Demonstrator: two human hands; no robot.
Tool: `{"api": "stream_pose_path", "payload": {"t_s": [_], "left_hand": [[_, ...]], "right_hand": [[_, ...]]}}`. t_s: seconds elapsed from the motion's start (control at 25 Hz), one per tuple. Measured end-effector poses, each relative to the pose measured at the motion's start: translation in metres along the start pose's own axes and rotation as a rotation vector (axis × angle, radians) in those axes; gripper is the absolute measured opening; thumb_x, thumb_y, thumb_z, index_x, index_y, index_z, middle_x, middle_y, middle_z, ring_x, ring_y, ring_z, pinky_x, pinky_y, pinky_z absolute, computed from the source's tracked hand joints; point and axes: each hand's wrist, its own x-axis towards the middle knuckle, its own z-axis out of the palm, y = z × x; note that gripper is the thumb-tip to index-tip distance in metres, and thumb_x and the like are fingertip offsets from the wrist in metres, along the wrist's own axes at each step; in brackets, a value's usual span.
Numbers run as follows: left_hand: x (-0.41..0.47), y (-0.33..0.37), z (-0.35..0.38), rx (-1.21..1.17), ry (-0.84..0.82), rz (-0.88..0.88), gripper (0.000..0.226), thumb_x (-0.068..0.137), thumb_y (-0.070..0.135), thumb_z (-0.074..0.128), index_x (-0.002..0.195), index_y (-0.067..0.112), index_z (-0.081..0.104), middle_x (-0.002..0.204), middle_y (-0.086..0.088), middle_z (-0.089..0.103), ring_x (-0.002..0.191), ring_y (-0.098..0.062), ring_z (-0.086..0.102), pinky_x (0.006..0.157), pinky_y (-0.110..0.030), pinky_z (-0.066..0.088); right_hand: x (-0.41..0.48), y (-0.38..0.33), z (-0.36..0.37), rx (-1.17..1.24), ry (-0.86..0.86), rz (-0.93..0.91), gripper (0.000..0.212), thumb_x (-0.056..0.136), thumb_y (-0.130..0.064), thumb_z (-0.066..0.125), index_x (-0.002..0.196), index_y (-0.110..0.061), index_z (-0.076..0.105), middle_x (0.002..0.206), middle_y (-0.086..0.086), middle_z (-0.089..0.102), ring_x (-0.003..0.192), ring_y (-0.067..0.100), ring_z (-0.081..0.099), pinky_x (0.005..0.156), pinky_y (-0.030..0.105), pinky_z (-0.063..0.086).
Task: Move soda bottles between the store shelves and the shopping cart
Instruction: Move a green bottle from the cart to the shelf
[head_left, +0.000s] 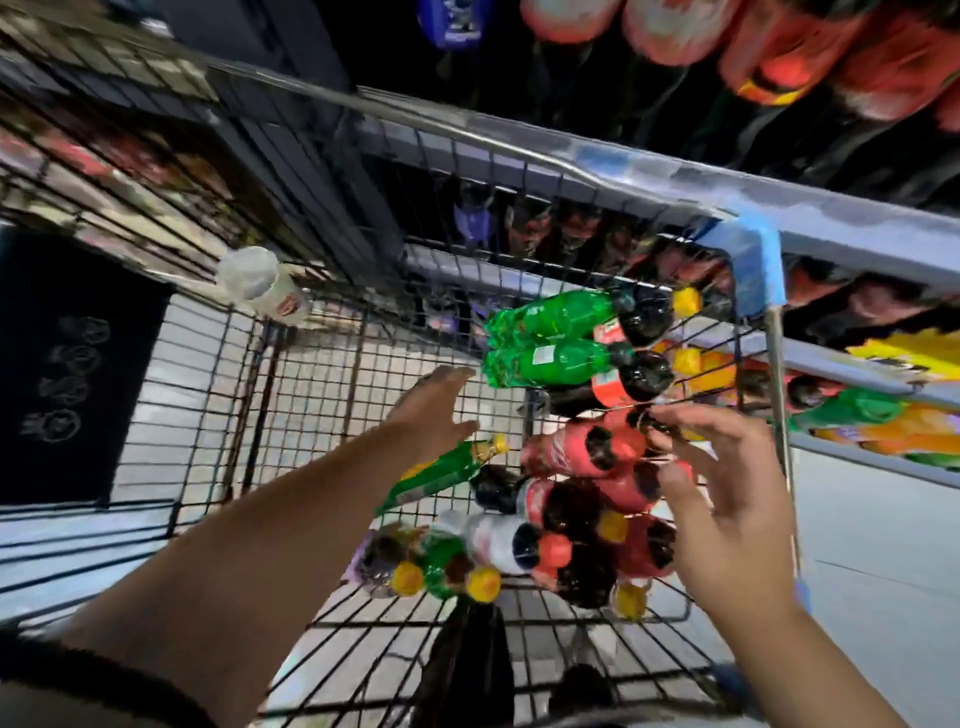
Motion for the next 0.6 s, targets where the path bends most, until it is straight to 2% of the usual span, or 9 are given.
{"api": "stream_pose_path", "payload": {"t_s": [0.16, 0.32, 0.4, 0.52, 0.6], "left_hand": [[0.051, 0.057, 0.008, -0.066, 0.146, 0.196, 0.086, 0.083, 0.038, 0.078, 0.152, 0.019, 0.032, 0.153, -0.005, 0.035, 0.140, -0.026, 0.039, 0.115, -0.036, 0.032], [0.076, 0.084, 0.011, 0.005, 0.203, 0.231, 0.084, 0.071, 0.044, 0.086, 0.138, 0.015, 0.044, 0.135, -0.005, 0.041, 0.127, -0.025, 0.044, 0.109, -0.040, 0.039], [0.073, 0.077, 0.012, 0.024, 0.174, 0.253, 0.079, 0.074, 0.041, 0.084, 0.138, 0.016, 0.045, 0.136, -0.006, 0.044, 0.126, -0.026, 0.047, 0.108, -0.042, 0.039], [0.054, 0.053, 0.014, 0.004, 0.159, 0.190, 0.076, 0.081, 0.035, 0.080, 0.144, 0.017, 0.042, 0.143, -0.006, 0.043, 0.130, -0.025, 0.046, 0.109, -0.038, 0.038], [0.037, 0.024, 0.019, -0.034, 0.159, 0.077, 0.061, 0.086, 0.033, 0.076, 0.138, 0.018, 0.048, 0.139, -0.004, 0.048, 0.125, -0.023, 0.050, 0.099, -0.029, 0.041]], "right_hand": [[-0.015, 0.014, -0.006, 0.024, 0.094, -0.032, 0.030, 0.090, -0.019, 0.053, 0.119, -0.026, 0.055, 0.121, 0.013, 0.060, 0.117, 0.034, 0.060, 0.096, 0.035, 0.053], [-0.012, 0.019, -0.009, 0.029, 0.148, -0.056, 0.032, 0.089, -0.017, 0.053, 0.119, -0.028, 0.055, 0.121, 0.012, 0.060, 0.116, 0.039, 0.059, 0.094, 0.042, 0.054], [-0.010, 0.021, -0.007, 0.025, 0.153, -0.038, 0.032, 0.087, -0.014, 0.052, 0.117, -0.026, 0.056, 0.119, 0.013, 0.059, 0.115, 0.038, 0.058, 0.094, 0.042, 0.054], [-0.010, 0.021, -0.004, 0.010, 0.153, -0.031, 0.030, 0.086, -0.013, 0.053, 0.116, -0.019, 0.053, 0.118, 0.015, 0.058, 0.114, 0.035, 0.059, 0.094, 0.039, 0.054], [-0.010, 0.022, -0.004, 0.015, 0.130, -0.032, 0.028, 0.088, -0.012, 0.053, 0.116, -0.018, 0.053, 0.118, 0.018, 0.057, 0.114, 0.037, 0.059, 0.094, 0.039, 0.053]]}}
